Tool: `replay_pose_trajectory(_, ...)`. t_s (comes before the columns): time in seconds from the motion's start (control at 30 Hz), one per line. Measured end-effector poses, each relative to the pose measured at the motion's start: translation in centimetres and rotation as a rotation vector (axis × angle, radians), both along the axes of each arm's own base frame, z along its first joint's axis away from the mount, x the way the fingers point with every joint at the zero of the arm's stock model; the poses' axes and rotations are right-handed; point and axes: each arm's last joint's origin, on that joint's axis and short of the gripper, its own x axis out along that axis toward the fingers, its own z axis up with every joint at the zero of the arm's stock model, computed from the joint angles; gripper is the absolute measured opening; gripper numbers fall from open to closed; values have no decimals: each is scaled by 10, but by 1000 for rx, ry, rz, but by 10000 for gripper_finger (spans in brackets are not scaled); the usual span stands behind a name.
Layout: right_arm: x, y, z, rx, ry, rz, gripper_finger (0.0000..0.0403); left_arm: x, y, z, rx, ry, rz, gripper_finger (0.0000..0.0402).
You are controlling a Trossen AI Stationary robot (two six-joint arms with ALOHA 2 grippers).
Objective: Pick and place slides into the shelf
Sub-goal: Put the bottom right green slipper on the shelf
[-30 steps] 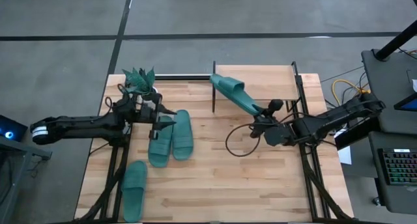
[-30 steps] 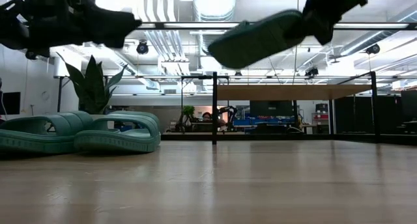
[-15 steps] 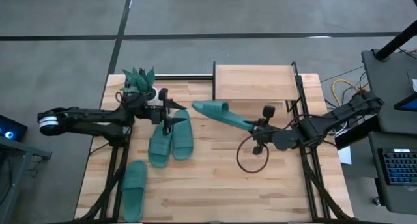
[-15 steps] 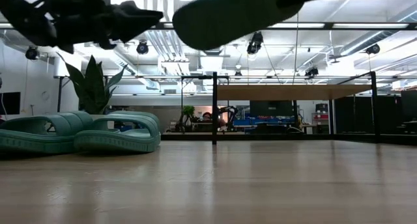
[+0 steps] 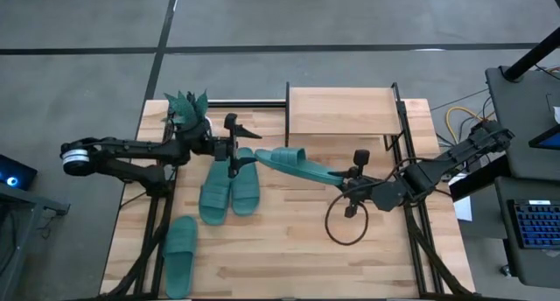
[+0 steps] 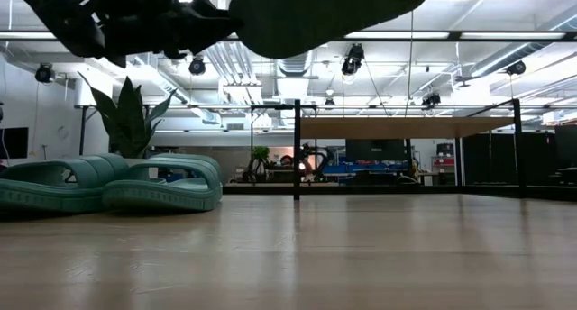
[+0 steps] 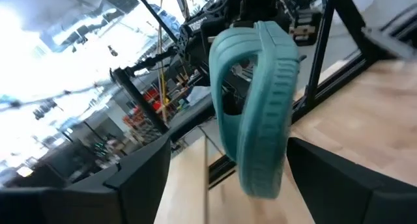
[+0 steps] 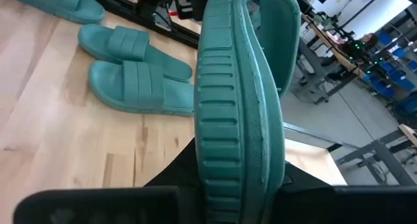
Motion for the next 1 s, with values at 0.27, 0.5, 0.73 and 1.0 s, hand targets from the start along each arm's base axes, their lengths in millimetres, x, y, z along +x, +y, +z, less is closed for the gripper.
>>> replay_pose_trajectory(0.27, 0, 0, 0, -4, -1, -7, 58, 18, 4, 1, -119, 36, -50, 260)
replay_pose_trajectory(0.5, 0, 0, 0, -6, -2, -10, 58, 28, 4, 2, -81, 53, -152, 95)
replay_pose_trajectory(0.73, -1, 1, 1, -12, -6, -9, 76, 29, 3, 4, -70, 56, -207, 19)
replay_pose_trajectory(1.0, -11, 2, 21, -127, -28, -145, 208, 8, -3, 22, -46, -3, -199, 17)
